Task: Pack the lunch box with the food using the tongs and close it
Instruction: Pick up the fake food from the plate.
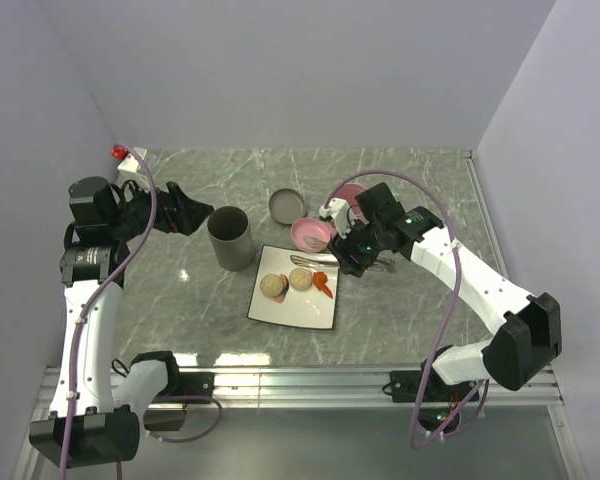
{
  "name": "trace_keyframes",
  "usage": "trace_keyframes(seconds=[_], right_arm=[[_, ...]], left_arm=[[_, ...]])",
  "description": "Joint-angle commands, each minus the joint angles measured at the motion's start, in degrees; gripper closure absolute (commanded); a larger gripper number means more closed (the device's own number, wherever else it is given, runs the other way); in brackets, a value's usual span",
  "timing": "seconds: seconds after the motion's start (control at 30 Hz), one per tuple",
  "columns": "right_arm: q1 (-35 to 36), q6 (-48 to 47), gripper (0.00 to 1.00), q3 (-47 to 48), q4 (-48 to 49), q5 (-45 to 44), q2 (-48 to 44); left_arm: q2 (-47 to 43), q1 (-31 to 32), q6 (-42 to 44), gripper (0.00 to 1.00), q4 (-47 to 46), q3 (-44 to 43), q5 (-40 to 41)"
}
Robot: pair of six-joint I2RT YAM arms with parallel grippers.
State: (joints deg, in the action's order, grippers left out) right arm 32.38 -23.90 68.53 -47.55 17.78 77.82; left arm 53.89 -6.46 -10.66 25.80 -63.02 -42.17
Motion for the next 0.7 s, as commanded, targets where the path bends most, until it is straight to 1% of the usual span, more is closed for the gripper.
trace_keyframes(seconds=[0.0,0.5,0.67], right_arm=[[0.5,-0.4,0.39,-0.6,3.1,0.1,0.6],[0.8,0.3,0.35,-6.3,4.2,5.4,0.9],[0.8,0.8,0.33,-7.5,5.3,4.8,1.5]], left_arm=[[0.0,-0.2,-0.9,0.01,-2.7,-0.3,-1.1],[1.1,-0.2,-1.5,0.01,-3.5,0.2,-1.9],[1.4,-0.2,-1.5,0.01,-3.6,0.1,-2.1]])
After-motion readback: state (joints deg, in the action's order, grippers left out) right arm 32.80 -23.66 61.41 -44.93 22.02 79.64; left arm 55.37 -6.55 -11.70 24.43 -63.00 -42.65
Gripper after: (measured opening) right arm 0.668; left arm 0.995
